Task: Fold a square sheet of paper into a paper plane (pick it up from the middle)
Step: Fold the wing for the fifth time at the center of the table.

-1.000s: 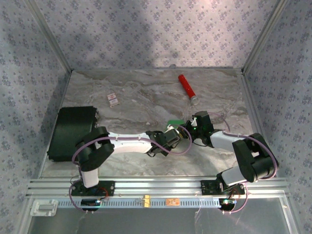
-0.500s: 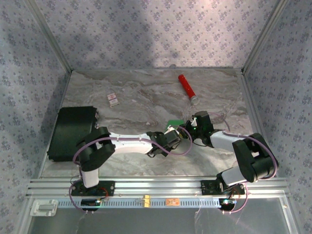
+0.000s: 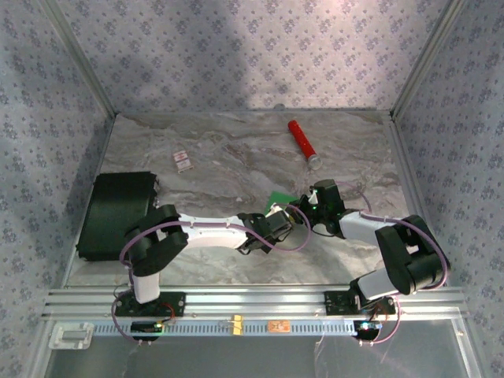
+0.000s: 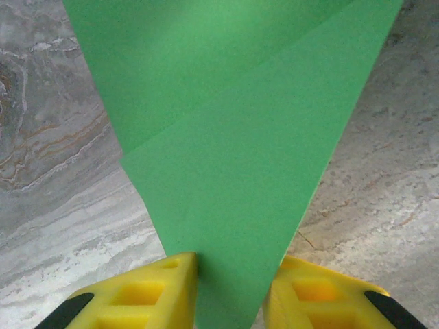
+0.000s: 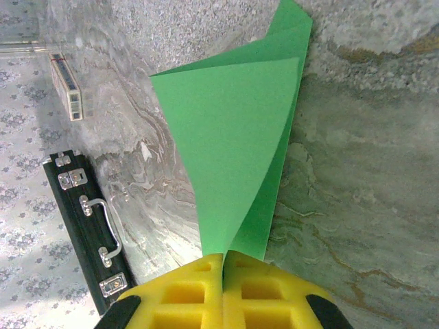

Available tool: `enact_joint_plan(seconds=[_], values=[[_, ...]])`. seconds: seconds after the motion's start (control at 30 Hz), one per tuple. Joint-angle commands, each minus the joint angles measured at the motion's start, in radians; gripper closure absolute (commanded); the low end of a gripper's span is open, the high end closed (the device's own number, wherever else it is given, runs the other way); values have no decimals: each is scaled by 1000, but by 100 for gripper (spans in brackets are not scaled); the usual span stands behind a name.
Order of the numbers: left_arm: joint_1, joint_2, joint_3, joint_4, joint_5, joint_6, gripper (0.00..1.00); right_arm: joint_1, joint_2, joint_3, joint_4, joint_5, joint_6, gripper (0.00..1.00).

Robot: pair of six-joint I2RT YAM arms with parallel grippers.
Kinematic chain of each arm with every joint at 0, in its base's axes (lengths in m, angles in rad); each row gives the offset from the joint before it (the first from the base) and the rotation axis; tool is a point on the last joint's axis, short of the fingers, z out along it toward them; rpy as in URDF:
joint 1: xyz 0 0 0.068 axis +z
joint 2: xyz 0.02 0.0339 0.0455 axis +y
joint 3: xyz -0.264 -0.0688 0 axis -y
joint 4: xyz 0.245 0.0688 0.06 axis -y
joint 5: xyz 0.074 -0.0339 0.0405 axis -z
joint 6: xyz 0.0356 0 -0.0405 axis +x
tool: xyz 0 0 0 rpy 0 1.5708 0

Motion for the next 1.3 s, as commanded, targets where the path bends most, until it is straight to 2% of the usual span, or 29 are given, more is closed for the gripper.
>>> enact_joint_plan(seconds=[0.0, 0.4, 0.5, 0.67, 0.9, 1.27], values=[[-6, -27, -3, -1, -17, 0, 71, 6, -20, 0, -4, 16, 15, 95], [-6, -47, -29, 26, -13, -8, 75, 5, -19, -1, -6, 20, 13, 95], [-6, -53, -32, 31, -12, -7, 72, 6, -17, 0, -7, 19, 13, 95], [-5, -63, -44, 42, -15, -7, 72, 5, -14, 0, -8, 21, 12, 95], [-6, -55, -42, 40, -4, -5, 81, 6, -13, 0, -5, 19, 14, 95], [-6, -48, -41, 39, -1, -6, 89, 7, -16, 0, -4, 18, 12, 93]])
